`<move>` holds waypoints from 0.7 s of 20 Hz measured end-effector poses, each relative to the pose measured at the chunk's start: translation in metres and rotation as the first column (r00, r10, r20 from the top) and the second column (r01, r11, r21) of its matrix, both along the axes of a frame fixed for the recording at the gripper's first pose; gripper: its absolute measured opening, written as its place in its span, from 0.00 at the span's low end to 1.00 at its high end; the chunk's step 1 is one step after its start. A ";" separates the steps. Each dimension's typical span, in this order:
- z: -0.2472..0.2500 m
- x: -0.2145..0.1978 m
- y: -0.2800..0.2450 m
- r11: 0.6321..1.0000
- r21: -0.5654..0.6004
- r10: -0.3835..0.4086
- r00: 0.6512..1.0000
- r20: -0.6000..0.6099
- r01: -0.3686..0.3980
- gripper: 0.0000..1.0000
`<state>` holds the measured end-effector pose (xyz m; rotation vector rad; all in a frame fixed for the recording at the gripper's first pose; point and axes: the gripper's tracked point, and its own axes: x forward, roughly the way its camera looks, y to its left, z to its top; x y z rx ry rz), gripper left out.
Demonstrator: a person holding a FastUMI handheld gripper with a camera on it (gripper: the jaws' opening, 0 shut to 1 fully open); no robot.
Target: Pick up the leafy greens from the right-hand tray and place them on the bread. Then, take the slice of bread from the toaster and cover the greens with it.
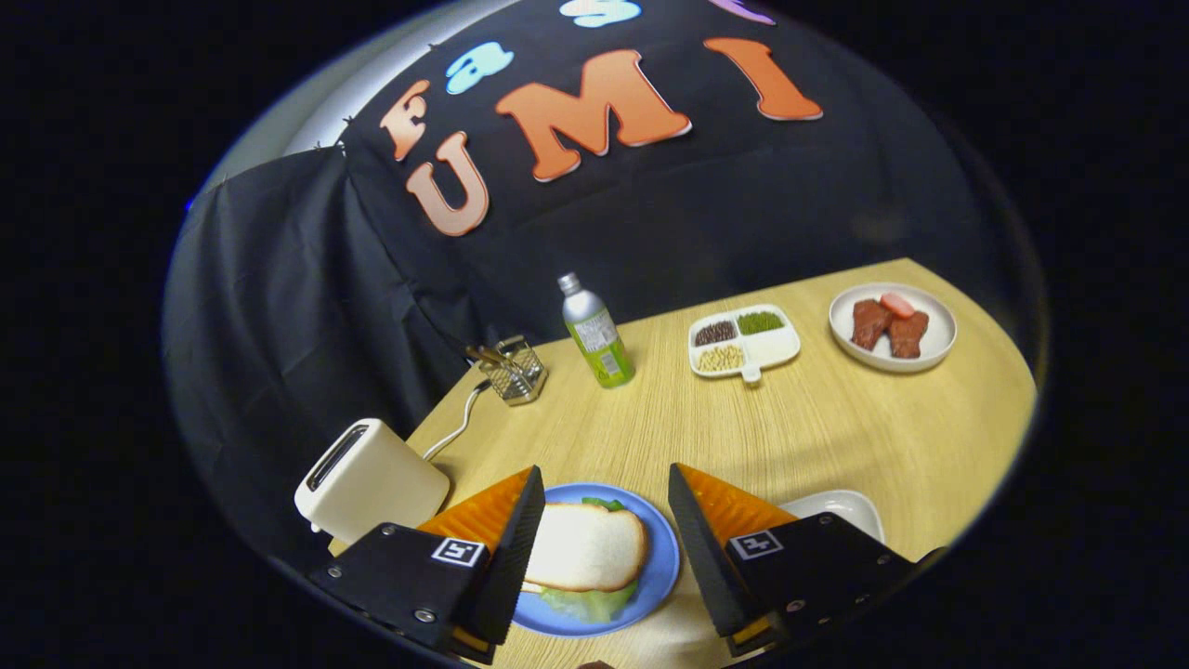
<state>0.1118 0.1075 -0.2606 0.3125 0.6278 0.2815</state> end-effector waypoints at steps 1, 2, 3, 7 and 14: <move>0.019 -0.001 -0.004 1.000 -0.011 -0.009 0.999 0.050 0.010 0.82; 0.037 -0.004 -0.007 1.000 -0.022 -0.017 0.995 0.102 0.019 0.84; 0.054 -0.007 -0.010 0.999 -0.037 -0.022 0.988 0.153 0.028 0.86; 0.108 -0.035 -0.016 0.996 -0.085 -0.007 0.956 0.292 0.033 0.90; 0.161 -0.068 -0.035 0.991 -0.094 -0.044 0.907 0.418 0.091 0.98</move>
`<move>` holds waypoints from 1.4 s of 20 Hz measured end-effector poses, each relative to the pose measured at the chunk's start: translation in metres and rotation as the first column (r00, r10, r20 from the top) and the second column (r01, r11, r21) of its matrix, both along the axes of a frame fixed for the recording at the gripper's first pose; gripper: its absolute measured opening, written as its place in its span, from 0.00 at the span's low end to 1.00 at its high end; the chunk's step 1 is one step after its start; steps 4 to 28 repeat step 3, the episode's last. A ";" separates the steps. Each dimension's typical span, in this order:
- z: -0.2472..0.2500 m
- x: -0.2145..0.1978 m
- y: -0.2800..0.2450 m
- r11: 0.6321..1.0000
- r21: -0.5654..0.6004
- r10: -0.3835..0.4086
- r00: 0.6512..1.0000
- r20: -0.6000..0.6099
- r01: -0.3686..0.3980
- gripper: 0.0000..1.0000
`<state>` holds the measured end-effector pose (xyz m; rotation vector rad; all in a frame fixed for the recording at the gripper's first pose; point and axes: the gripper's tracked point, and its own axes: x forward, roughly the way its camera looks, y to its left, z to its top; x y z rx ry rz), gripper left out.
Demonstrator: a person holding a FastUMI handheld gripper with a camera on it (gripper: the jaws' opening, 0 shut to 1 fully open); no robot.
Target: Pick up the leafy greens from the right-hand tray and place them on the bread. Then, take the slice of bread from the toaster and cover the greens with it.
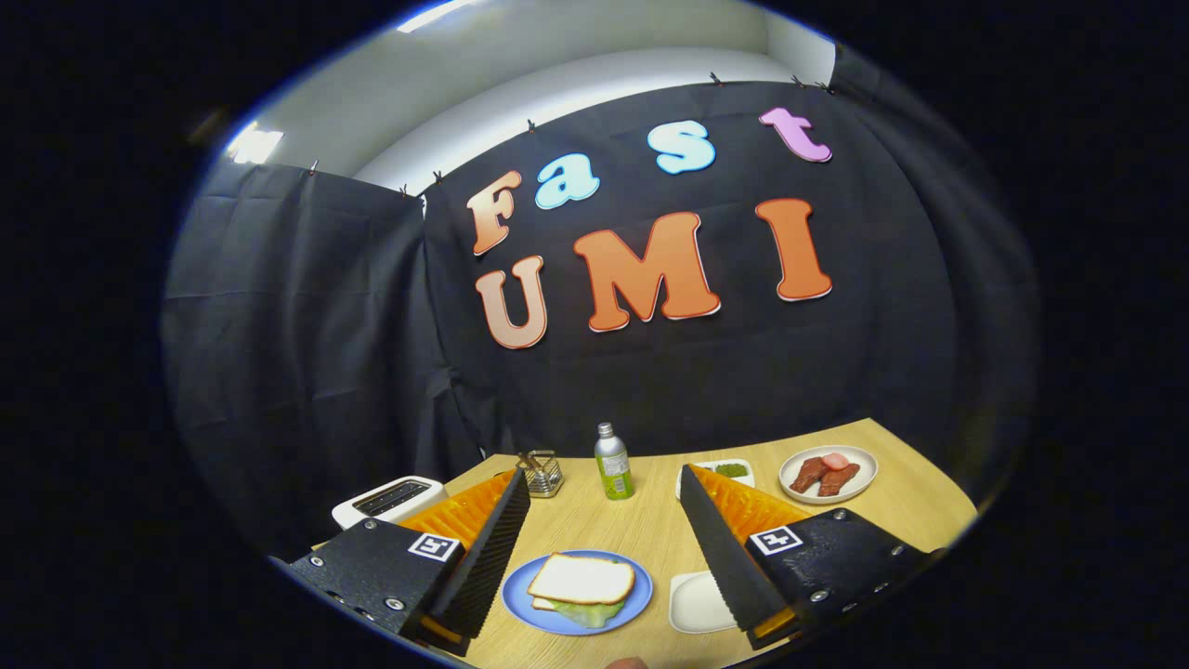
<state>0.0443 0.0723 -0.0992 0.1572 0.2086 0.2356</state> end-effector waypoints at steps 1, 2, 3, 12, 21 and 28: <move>0.003 -0.003 -0.007 0.999 -0.023 -0.023 1.000 0.015 0.023 0.98; 0.005 -0.004 -0.012 0.998 -0.041 -0.040 0.999 0.033 0.041 0.98; 0.008 -0.005 -0.018 0.996 -0.065 -0.065 0.997 0.045 0.068 0.98; 0.008 -0.005 -0.018 0.996 -0.065 -0.065 0.997 0.045 0.068 0.98; 0.008 -0.005 -0.018 0.996 -0.065 -0.065 0.997 0.045 0.068 0.98; 0.008 -0.005 -0.018 0.996 -0.065 -0.065 0.997 0.045 0.068 0.98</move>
